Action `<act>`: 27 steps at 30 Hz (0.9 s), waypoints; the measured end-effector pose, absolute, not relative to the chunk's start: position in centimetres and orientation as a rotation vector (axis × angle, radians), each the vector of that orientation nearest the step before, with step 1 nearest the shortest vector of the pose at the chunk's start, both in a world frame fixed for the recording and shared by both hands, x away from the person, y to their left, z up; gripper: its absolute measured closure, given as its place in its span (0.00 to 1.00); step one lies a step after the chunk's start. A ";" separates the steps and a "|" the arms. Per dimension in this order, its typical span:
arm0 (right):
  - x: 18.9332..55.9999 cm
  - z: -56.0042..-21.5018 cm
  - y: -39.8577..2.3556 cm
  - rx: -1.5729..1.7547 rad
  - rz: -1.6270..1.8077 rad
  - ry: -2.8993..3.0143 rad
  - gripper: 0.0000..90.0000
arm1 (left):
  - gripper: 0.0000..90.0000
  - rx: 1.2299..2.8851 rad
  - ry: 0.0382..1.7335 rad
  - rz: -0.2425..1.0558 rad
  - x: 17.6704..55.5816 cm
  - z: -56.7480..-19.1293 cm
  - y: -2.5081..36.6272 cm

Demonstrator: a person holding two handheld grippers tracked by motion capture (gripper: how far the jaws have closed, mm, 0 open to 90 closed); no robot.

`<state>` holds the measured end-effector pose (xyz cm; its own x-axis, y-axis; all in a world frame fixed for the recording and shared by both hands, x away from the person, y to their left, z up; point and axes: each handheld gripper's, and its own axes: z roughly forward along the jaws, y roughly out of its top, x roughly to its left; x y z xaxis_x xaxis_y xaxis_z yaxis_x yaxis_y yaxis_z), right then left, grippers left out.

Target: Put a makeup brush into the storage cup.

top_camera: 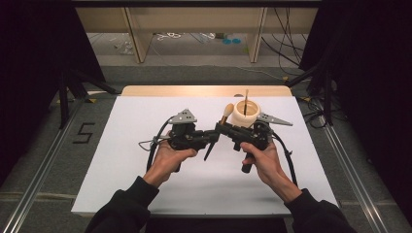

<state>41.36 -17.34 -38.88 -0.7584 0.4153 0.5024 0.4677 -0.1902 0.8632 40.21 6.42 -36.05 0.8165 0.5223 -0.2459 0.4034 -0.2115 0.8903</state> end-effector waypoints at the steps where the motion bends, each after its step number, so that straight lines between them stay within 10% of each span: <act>1: 41.3 -38.9 -17.3 -1.078 -2.143 -1.970 0.83 | 0.87 1.837 0.703 0.134 40.2 -36.0 6.4; 16: 41.3 -38.6 -17.3 -1.069 -2.147 -1.926 0.86 | 0.86 1.803 0.688 0.124 40.2 -35.9 6.4; 27: 41.4 -38.0 -17.8 -1.041 -2.179 -1.990 0.86 | 0.57 1.916 0.624 0.245 39.7 -36.1 6.6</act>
<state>41.37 -17.81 -38.05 -0.7785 0.4143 0.4715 0.4320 -0.1913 0.8813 39.72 6.65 -36.08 0.8427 0.5267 -0.1114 0.3106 -0.3067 0.8997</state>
